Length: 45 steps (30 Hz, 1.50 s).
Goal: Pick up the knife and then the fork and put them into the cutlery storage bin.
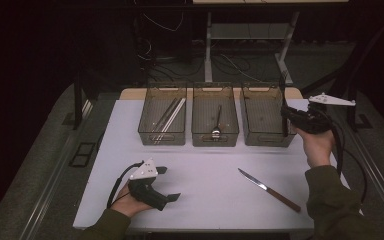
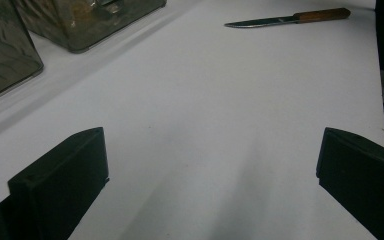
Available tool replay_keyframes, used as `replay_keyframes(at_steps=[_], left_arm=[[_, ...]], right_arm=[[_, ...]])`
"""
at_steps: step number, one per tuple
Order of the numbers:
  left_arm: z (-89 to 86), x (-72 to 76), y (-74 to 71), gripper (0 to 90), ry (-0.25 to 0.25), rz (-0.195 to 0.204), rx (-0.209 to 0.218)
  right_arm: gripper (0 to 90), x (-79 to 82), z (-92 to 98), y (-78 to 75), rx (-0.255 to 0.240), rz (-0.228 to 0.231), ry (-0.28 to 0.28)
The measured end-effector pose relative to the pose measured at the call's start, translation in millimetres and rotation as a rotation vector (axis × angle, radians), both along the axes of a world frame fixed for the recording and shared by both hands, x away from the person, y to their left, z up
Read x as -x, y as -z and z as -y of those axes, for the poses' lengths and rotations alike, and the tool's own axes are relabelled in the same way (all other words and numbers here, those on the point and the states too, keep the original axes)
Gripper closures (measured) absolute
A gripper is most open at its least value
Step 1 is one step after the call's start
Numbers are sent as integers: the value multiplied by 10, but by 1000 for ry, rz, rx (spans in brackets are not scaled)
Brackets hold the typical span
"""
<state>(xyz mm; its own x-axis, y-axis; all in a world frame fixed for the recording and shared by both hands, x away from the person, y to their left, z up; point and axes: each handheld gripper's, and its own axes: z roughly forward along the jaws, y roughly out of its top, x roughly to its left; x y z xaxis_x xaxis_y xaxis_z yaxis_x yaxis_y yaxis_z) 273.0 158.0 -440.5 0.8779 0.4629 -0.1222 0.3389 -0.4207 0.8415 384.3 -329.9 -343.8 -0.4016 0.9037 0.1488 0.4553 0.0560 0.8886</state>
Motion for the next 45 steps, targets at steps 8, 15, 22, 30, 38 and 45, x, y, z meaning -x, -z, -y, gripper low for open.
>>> replay_keyframes(at_steps=[8,15,22,30,38,45], left_arm=[[0,-1,-2,0,8,4,-2],[5,8,-7,0,12,4,3],[7,8,-6,0,20,6,-6],[13,9,-4,0,22,5,-6],[16,10,-3,0,24,3,-12],[16,10,-3,0,23,4,-13]], right_arm=[[775,-283,-33,-6,41,-17,51],[775,-464,-52,169,90,-91,85],[774,-548,-91,362,136,-165,81],[771,-587,-152,489,223,-260,51],[620,-586,-135,467,205,-270,24],[507,-531,-82,392,155,-251,-7]])
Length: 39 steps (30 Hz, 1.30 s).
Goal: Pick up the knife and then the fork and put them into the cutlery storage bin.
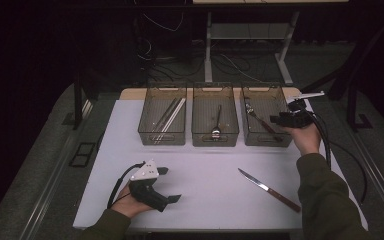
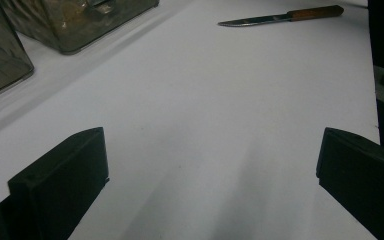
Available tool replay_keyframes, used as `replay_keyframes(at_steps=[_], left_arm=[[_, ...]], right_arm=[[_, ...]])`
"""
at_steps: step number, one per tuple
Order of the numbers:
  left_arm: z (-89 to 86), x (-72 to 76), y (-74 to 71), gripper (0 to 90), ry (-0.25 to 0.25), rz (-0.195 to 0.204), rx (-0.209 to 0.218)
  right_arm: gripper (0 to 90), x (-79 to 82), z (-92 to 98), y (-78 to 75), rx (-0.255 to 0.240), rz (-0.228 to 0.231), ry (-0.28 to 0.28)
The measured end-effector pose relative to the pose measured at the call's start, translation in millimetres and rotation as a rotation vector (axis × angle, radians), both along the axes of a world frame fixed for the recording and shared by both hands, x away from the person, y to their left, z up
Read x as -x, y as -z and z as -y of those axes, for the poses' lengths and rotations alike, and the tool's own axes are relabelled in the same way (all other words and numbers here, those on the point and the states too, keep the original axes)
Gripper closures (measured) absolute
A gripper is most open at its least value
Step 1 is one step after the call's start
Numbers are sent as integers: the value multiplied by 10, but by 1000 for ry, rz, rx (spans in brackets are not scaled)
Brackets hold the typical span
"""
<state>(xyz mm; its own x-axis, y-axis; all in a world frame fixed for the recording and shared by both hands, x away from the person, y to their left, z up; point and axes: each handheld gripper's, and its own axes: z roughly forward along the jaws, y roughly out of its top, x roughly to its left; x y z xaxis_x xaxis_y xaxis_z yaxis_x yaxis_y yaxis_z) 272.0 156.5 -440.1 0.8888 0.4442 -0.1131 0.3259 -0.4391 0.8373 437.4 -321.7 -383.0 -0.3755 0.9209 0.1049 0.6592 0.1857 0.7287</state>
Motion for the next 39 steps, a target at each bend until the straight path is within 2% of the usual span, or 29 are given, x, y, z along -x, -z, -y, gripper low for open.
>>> replay_keyframes(at_steps=[3,8,15,28,39], left_arm=[[-1,0,0,0,-1,1,0],[-1,-1,1,0,-5,2,-2],[-12,-5,5,0,-14,2,-4],[-48,-15,4,0,-27,3,-7],[-44,-3,-1,0,-24,6,-2]], right_arm=[[463,62,4,-63,-26,16,-22],[412,219,-20,-165,-43,42,-107],[359,476,-47,-239,-54,64,-187],[329,922,-87,-38,-81,23,-305],[330,1231,-98,84,-81,56,-347]])
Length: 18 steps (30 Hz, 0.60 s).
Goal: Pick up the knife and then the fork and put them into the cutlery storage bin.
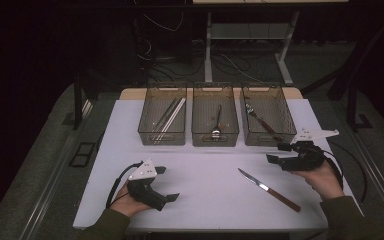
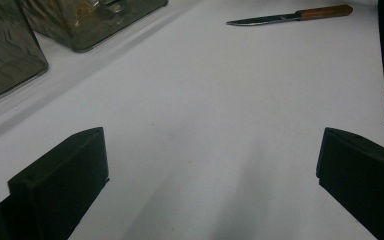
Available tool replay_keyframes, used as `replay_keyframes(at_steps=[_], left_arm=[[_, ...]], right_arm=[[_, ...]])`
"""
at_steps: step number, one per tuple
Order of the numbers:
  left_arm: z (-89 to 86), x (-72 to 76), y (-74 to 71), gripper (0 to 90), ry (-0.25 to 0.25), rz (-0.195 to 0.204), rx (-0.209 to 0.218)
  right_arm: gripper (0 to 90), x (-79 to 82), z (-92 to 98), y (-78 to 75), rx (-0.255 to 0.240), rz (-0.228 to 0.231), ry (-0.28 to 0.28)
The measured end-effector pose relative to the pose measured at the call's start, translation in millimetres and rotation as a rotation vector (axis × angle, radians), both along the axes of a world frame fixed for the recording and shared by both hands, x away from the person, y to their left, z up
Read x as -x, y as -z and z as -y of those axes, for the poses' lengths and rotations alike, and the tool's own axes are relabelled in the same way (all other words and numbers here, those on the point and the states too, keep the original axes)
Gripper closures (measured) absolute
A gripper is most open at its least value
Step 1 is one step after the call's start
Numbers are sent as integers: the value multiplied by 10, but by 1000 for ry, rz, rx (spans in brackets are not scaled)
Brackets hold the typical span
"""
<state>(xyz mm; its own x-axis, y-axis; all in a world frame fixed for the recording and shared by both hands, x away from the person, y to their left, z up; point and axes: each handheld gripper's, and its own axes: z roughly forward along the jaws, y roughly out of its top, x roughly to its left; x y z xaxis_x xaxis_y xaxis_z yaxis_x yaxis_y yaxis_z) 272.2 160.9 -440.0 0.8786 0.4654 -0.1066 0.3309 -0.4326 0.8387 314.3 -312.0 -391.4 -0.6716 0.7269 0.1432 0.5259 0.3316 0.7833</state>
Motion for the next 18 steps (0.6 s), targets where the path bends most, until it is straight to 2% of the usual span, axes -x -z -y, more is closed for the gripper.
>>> replay_keyframes(at_steps=[5,9,16,18], left_arm=[[3,2,-1,0,-1,2,-1],[5,2,0,0,0,2,-2],[5,4,-1,0,2,3,-6],[5,3,-3,0,3,1,-9]], right_arm=[[340,121,6,56,6,-15,-21],[340,223,-9,94,47,-21,-47],[383,365,-31,121,72,-59,-83],[396,386,-34,131,92,-77,-87]])
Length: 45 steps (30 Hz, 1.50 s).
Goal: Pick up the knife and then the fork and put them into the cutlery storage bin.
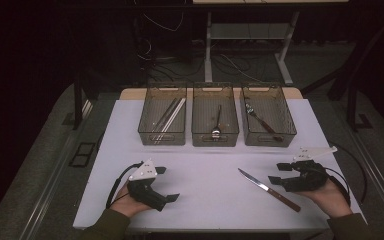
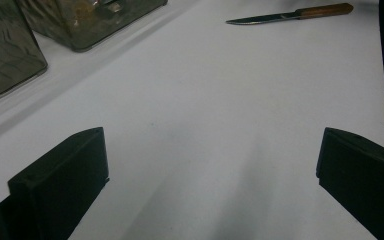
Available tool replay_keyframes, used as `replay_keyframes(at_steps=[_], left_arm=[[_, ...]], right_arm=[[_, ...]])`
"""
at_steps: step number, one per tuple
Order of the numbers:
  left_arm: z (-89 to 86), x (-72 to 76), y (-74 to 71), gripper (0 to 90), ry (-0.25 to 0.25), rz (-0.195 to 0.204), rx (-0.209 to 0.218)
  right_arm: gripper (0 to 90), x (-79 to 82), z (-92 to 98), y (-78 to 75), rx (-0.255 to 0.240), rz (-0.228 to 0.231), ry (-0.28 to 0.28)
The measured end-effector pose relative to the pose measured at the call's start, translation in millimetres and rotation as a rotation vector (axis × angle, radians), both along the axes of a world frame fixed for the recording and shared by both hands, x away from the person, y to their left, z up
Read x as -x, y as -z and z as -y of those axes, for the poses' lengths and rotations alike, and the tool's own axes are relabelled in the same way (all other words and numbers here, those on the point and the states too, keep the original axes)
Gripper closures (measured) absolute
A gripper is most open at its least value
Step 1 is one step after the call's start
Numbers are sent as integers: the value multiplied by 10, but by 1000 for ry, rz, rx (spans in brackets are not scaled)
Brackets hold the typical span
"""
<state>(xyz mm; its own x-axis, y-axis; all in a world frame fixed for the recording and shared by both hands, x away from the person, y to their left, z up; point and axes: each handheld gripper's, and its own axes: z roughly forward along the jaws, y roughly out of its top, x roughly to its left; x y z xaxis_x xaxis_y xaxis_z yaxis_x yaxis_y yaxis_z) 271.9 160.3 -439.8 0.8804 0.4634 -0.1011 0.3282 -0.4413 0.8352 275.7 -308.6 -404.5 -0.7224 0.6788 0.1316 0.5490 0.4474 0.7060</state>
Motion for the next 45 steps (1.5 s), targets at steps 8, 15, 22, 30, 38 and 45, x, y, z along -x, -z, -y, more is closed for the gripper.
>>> replay_keyframes(at_steps=[8,15,22,30,38,45], left_arm=[[5,2,1,0,1,0,-2],[8,3,4,0,2,0,-3],[14,1,8,0,5,-2,-4],[21,-2,12,0,8,-3,-6],[27,-2,16,0,10,-4,-7],[32,0,20,0,11,-4,-6]], right_arm=[[543,77,-78,67,142,-68,-48],[628,63,-158,123,215,-137,-84],[667,28,-237,173,292,-194,-117],[696,-68,-398,183,419,-254,-137],[709,-157,-592,158,581,-291,-179],[771,-223,-738,152,659,-350,-193]])
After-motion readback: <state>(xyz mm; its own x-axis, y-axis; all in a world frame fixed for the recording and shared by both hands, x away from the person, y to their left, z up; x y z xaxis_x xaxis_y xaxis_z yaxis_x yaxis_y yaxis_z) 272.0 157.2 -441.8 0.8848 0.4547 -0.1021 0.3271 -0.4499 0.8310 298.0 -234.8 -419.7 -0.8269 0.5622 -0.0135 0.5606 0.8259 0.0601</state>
